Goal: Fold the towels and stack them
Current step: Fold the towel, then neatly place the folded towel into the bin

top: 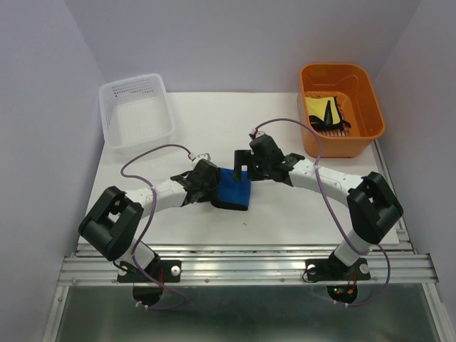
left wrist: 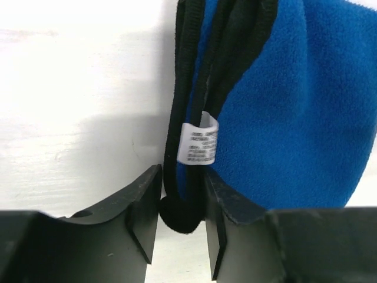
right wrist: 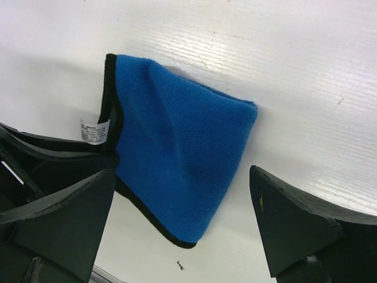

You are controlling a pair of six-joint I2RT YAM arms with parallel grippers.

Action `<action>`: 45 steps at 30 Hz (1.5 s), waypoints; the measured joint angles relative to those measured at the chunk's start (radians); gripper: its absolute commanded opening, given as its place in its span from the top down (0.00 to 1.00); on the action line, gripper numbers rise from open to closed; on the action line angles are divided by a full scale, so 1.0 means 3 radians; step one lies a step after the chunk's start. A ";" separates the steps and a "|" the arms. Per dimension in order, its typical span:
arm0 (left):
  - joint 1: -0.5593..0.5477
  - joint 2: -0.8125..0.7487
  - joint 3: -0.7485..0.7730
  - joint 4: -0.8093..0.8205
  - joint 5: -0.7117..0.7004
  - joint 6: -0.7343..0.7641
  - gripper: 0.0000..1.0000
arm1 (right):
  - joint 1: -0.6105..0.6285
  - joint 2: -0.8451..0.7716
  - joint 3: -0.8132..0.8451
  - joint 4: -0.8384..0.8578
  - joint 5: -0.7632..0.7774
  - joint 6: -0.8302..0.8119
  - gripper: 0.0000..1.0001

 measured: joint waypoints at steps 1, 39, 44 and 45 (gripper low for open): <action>-0.0003 0.0000 0.0000 -0.0010 -0.0015 0.0000 0.61 | -0.0004 0.0000 -0.0001 0.0000 0.0009 -0.0001 0.00; -0.0003 0.0170 0.0056 0.0248 0.0070 0.0277 1.00 | -0.0351 0.1274 0.1076 -0.0453 -0.0844 -0.1845 0.20; -0.0003 0.0226 0.0117 0.0242 0.0065 0.0278 1.00 | -0.0354 0.1274 0.1061 -0.0432 -0.0834 -0.1817 0.29; -0.0003 0.0238 0.0131 0.0235 0.0058 0.0278 1.00 | -0.0355 0.1274 0.1048 -0.0413 -0.0813 -0.1792 0.32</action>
